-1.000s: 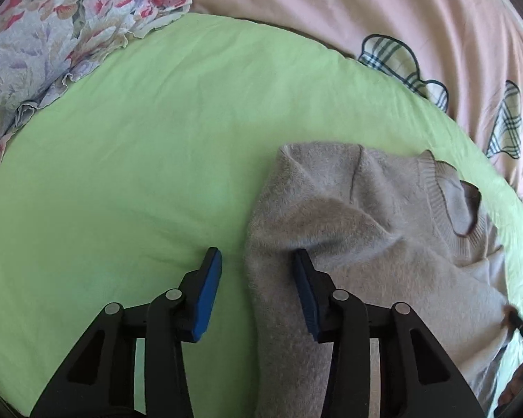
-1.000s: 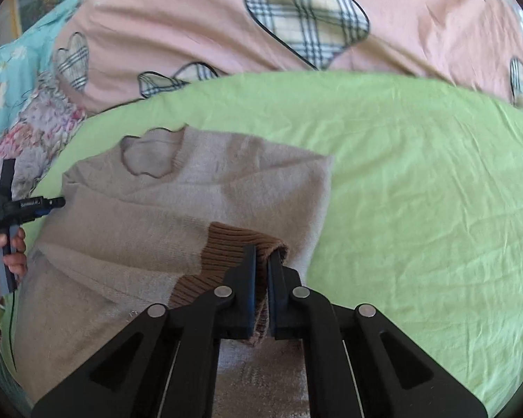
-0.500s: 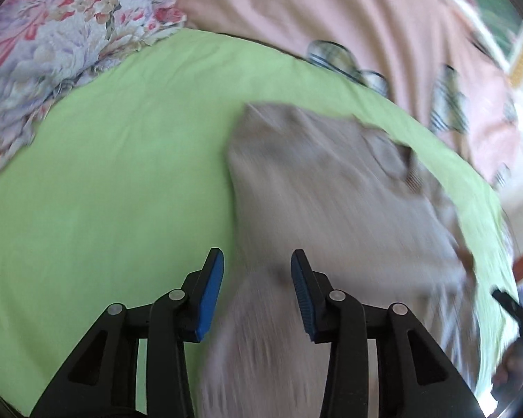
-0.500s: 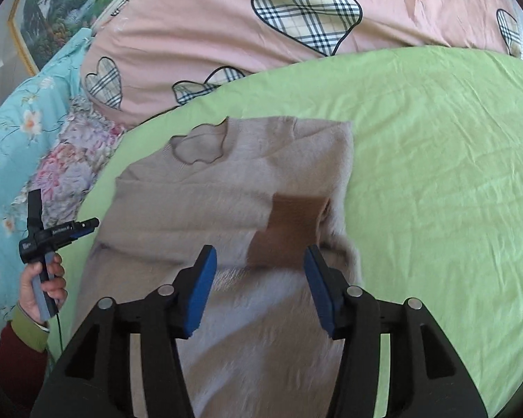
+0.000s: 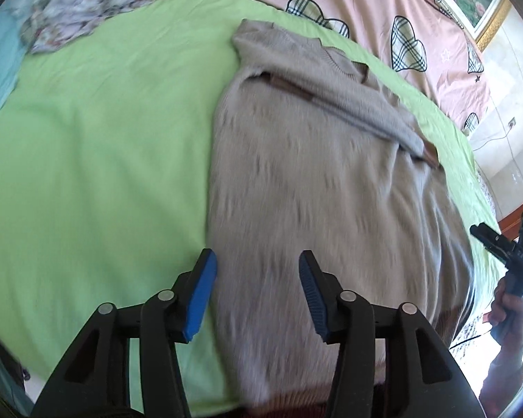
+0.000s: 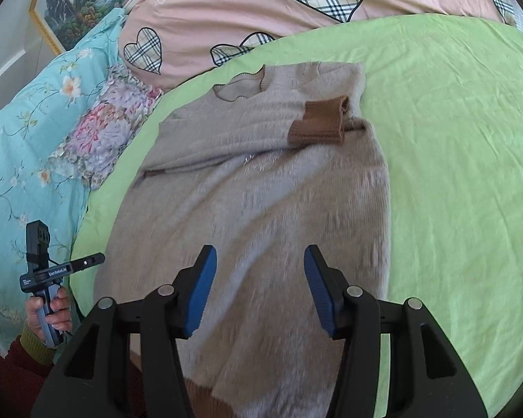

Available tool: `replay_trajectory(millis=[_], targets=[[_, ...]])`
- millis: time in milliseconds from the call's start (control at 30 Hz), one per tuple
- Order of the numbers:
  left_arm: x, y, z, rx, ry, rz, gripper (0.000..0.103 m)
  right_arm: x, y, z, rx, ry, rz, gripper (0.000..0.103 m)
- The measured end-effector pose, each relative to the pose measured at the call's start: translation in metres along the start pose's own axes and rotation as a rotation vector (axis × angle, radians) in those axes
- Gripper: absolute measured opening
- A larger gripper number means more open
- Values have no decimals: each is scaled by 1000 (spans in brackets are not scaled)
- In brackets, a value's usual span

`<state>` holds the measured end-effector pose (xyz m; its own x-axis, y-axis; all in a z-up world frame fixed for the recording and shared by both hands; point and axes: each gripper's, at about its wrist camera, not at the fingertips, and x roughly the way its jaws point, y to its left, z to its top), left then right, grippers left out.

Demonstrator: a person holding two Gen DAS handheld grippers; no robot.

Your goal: Fold small clothes

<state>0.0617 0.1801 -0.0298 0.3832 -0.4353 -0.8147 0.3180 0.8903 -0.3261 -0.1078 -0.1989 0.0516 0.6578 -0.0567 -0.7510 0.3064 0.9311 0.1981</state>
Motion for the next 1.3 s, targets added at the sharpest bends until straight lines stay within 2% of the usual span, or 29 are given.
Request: replay_trajectory(millis=[167,267,333,433,500,700,833,1000,1133,1167,1200,1233,1267,1300], targets=[[-13,4,-34,-13,-6,13,53,-17,-5,-21,33,-3,41,54],[-14,6,-46,-16,9,-5,53,-24,-8,-32,44,-4,42,54],[-12,3,-47,-26,13,-43,51,-29,-11,-40,54,-5,53,54],[-13,-10,-56,-10,5,-143,33,-34,-18,-47,76,-11,74,54],[-15,-18,-59,9,-7,-193,33,-35,-22,-52,92,-13,71,54],[-7,-14,-65,22,22,-222,33,-47,-34,-68,102,7,95,54],[-5,-12,-74,37,49,-229,33,-53,-42,-89,91,70,102,54],[6,-15,-83,62,127,-279,33,-56,-36,-110,51,109,187,54],[13,-21,-86,106,161,-289,33,-35,-26,-117,33,128,236,54],[13,-23,-87,119,157,-281,29,-33,-23,-118,30,122,244,50],[12,-24,-88,133,153,-269,24,-29,-22,-117,30,125,243,29],[10,-24,-89,149,151,-260,8,-26,-22,-119,33,142,236,13],[7,-25,-90,167,143,-252,7,-23,-22,-121,32,162,219,8],[3,-25,-92,179,131,-248,7,-26,-23,-123,23,161,219,8]])
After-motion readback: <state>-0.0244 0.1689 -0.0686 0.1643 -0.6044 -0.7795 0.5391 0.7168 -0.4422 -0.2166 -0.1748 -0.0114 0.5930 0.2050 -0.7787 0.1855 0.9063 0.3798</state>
